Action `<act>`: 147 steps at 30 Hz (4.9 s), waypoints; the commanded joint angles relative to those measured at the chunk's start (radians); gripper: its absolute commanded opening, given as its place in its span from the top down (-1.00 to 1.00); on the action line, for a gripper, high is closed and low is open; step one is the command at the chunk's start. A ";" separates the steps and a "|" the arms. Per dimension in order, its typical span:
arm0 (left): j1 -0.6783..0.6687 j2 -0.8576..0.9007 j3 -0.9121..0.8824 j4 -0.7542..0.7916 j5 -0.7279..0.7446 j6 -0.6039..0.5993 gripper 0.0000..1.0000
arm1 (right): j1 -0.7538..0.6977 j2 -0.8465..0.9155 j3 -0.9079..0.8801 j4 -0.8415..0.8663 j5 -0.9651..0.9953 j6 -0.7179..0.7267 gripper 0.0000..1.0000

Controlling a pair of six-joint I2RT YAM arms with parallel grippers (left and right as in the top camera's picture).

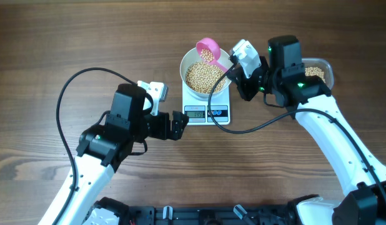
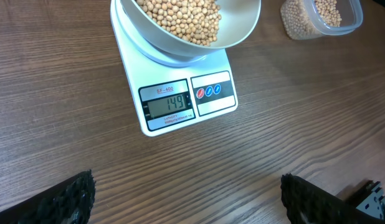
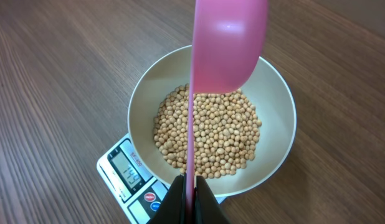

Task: Scoop item into bowl and weigh 150g on scale
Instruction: 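Hold the pink scoop still above the bowl as the scale reads 150, then carry the pink scoop right and lower it into the soybean tub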

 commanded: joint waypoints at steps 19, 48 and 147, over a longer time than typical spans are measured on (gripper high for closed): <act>-0.004 0.000 -0.004 0.003 0.004 0.016 -1.00 | 0.003 0.012 0.024 0.001 0.002 -0.076 0.92; -0.004 0.000 -0.004 0.003 0.004 0.016 -1.00 | 0.003 0.005 0.025 0.037 -0.055 0.128 0.91; -0.004 0.000 -0.004 0.003 0.004 0.016 -1.00 | -0.506 -0.004 0.017 -0.306 0.437 0.056 0.55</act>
